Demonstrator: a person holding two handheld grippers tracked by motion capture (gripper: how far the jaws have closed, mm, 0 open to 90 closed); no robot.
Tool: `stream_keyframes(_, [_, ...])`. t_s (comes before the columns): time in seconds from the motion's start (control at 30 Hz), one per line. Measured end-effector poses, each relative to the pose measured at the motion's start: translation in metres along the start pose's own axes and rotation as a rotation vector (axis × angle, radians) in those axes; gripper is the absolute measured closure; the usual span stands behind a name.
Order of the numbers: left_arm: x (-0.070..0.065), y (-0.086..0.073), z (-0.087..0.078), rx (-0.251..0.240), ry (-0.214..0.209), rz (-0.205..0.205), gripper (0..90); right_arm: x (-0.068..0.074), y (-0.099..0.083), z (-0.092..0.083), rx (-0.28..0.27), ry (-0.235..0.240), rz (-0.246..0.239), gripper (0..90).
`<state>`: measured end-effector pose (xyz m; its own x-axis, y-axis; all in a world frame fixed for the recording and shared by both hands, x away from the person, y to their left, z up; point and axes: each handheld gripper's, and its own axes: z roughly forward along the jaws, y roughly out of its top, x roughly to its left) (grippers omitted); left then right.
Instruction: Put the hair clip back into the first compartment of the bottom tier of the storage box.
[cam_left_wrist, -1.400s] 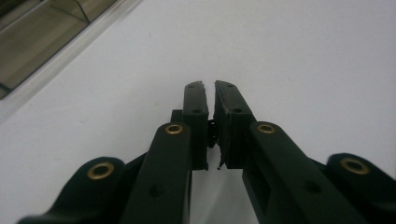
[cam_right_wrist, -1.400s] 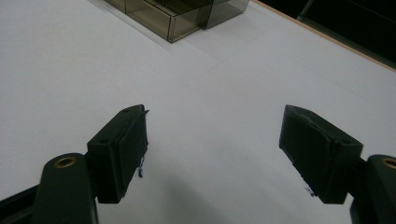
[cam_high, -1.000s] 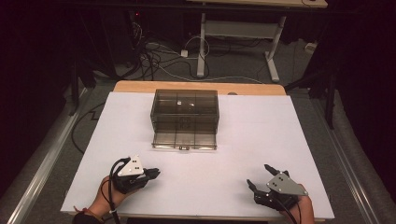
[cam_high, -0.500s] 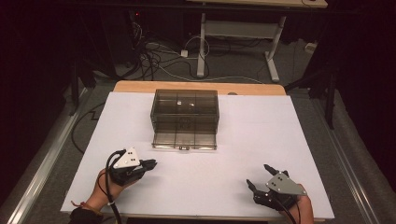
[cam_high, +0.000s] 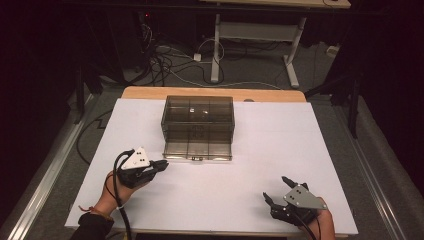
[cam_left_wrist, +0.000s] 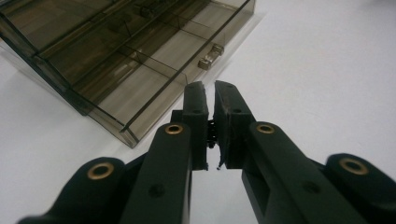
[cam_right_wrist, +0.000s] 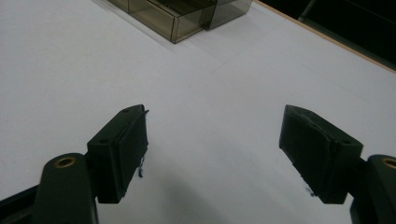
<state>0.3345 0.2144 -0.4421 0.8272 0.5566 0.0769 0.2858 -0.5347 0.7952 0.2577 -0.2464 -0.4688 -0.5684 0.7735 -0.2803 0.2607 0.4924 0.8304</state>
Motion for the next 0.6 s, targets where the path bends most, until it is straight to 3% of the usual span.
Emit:
stream_keyframes(0.5, [0.011, 0.013, 0.004, -0.023, 0.011, 0.003, 81.1, 0.000, 0.000, 0.000, 0.001, 0.000, 0.001, 23.9])
stream_keyframes(0.6, [0.013, 0.016, 0.006, -0.036, 0.012, -0.012, 81.1, 0.000, 0.000, 0.000, -0.001, 0.001, 0.000, 23.9])
